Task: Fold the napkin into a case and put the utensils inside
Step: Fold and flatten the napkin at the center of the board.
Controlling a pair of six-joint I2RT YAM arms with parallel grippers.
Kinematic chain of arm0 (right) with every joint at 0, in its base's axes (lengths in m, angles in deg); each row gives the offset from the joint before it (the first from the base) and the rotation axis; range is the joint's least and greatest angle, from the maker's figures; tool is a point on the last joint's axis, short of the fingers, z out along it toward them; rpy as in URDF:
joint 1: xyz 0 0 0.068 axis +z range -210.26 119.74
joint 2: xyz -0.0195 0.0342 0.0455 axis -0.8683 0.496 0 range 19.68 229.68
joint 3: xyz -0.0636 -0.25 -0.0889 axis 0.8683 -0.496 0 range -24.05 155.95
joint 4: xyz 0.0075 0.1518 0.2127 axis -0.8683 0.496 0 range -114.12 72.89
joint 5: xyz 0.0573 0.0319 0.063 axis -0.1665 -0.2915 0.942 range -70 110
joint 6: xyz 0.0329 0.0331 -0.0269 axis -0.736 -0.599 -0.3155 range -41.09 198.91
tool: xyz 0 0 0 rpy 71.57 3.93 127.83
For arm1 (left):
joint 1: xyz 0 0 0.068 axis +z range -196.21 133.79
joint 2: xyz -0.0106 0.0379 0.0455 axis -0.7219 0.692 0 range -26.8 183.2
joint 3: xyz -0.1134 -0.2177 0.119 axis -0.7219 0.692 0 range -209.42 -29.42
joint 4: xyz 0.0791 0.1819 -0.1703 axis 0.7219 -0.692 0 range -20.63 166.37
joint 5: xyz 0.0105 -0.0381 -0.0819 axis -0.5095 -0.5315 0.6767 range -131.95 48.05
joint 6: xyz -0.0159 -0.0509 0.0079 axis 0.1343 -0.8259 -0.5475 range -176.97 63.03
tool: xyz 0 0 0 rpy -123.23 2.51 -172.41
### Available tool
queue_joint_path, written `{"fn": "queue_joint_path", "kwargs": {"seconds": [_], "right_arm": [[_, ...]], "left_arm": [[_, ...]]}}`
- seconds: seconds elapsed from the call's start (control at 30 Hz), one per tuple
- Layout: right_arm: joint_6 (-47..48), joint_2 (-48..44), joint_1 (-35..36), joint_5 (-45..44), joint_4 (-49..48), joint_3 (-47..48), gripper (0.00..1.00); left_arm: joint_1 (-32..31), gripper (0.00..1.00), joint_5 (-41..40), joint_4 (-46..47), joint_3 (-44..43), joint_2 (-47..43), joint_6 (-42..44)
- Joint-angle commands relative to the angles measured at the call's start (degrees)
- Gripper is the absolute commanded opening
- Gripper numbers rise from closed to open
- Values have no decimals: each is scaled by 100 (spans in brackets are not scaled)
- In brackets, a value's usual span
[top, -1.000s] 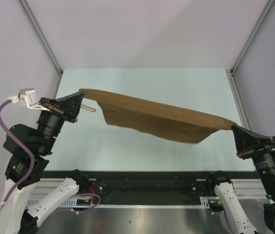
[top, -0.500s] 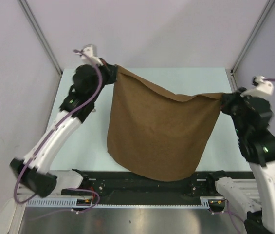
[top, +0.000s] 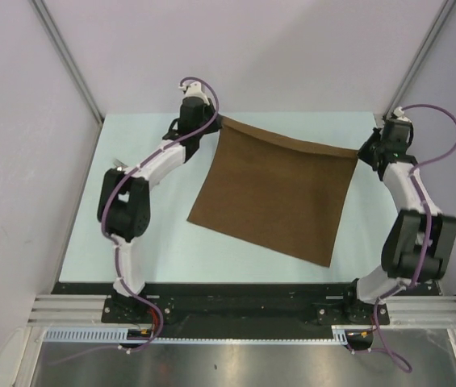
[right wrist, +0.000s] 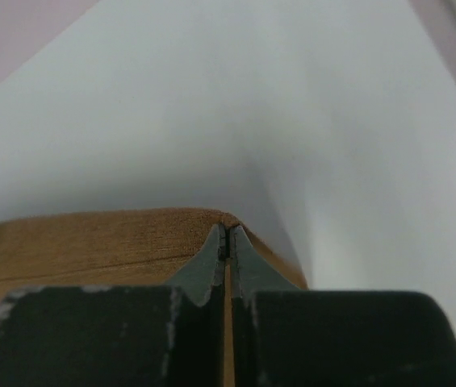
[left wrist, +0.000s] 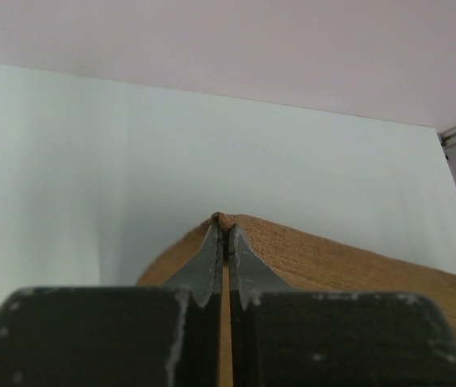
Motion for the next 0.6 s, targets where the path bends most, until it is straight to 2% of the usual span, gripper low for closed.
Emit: {"fn": "queue_joint_path", "kwargs": {"seconds": [0.0, 0.07, 0.2, 0.33, 0.37, 0.4, 0.47, 0.57], "right_arm": [[-45, 1196, -83, 858, -691, 848, 0], [-220, 1480, -92, 1025, -138, 1314, 0], [-467, 1385, -75, 1446, 364, 1150, 0], [-660, 779, 48, 1579, 1118, 342, 0], [-756, 482, 74, 1570, 1242, -69, 0], [-800, 366, 101, 1527, 1400, -238, 0], [-871, 24, 198, 1491, 1682, -642, 0], [-950, -285, 259, 1447, 1946, -1363, 0]], "left_arm": [[150, 0, 507, 510, -1029, 784, -297], [176, 0, 649, 378, -1207, 1065, -411], [202, 0, 773, -175, -1121, 875, -455], [220, 0, 449, -1509, -856, 356, -403], [211, 0, 413, -2417, -899, 294, -420], [203, 0, 142, -2914, -996, 233, -481], [203, 0, 192, -3679, -883, 127, -369], [203, 0, 27, -4017, -374, -171, 97]]}}
